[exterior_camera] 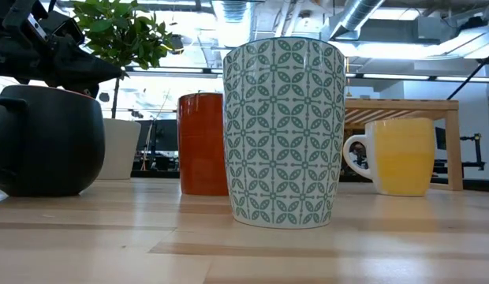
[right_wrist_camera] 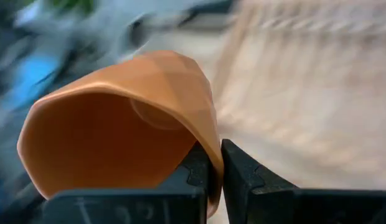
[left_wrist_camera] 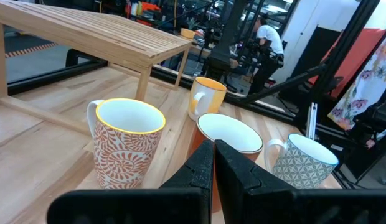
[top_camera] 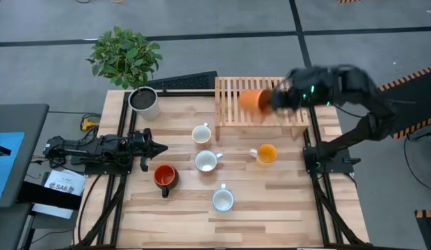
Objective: Place coffee mugs
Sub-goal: Put the orange mug on the shelf
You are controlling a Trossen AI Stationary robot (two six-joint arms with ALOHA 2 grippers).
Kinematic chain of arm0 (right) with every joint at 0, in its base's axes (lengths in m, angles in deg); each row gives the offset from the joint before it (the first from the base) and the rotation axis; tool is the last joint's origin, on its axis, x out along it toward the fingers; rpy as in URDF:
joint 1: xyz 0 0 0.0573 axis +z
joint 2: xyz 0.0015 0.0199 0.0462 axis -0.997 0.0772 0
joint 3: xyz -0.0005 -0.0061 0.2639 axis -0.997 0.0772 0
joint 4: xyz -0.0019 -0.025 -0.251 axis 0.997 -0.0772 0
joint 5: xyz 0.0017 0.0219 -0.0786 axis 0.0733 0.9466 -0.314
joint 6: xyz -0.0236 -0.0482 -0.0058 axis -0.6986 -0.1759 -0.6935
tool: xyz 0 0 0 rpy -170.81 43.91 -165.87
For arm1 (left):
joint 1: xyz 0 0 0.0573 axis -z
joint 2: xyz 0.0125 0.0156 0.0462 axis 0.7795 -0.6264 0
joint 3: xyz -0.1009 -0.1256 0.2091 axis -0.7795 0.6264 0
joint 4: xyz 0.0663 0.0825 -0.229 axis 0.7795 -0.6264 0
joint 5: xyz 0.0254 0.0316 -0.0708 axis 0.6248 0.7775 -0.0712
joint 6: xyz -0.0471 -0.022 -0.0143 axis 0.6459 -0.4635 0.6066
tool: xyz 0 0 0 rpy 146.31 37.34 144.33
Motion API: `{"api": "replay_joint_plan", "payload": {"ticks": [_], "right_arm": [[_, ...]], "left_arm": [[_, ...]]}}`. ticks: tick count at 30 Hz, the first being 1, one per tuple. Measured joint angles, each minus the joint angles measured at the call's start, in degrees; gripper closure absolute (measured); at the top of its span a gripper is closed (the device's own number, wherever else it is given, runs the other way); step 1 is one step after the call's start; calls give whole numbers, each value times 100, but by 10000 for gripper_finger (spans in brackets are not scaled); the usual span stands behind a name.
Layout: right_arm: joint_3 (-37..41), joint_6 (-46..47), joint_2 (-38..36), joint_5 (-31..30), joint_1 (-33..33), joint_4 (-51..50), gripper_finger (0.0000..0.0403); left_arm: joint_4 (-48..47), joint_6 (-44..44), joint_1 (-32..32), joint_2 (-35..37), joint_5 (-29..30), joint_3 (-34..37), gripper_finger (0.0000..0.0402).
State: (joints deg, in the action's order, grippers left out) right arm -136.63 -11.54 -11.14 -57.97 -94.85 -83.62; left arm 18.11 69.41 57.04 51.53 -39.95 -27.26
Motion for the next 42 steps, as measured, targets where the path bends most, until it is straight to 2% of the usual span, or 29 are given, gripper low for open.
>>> {"api": "replay_joint_plan", "payload": {"ticks": [3, 7, 14, 19, 26, 30, 42], "right_arm": [[-335, -332, 109, -249, -952, -921, 360], [-158, -933, 79, -65, -2114, -723, 360], [334, -2049, 331, 728, -4049, -753, 360], [651, -2776, 544, 1406, -5026, -732, 360], [825, -3186, 844, 1344, -5114, -732, 360], [949, -3199, 977, 923, -5040, -719, 360], [1322, -3170, 1305, 715, -5140, -714, 360]], "left_arm": [[2, 0, 0, -1, 2, 2, 401], [2, 0, -1, 1, 2, 1, 401], [2, 0, -2, 0, 2, 2, 402], [2, 0, -2, 0, 1, 1, 401], [2, 0, -1, 0, 2, 2, 401], [2, 0, -2, 1, 0, 0, 401], [2, 0, -1, -1, 1, 1, 402]]}}
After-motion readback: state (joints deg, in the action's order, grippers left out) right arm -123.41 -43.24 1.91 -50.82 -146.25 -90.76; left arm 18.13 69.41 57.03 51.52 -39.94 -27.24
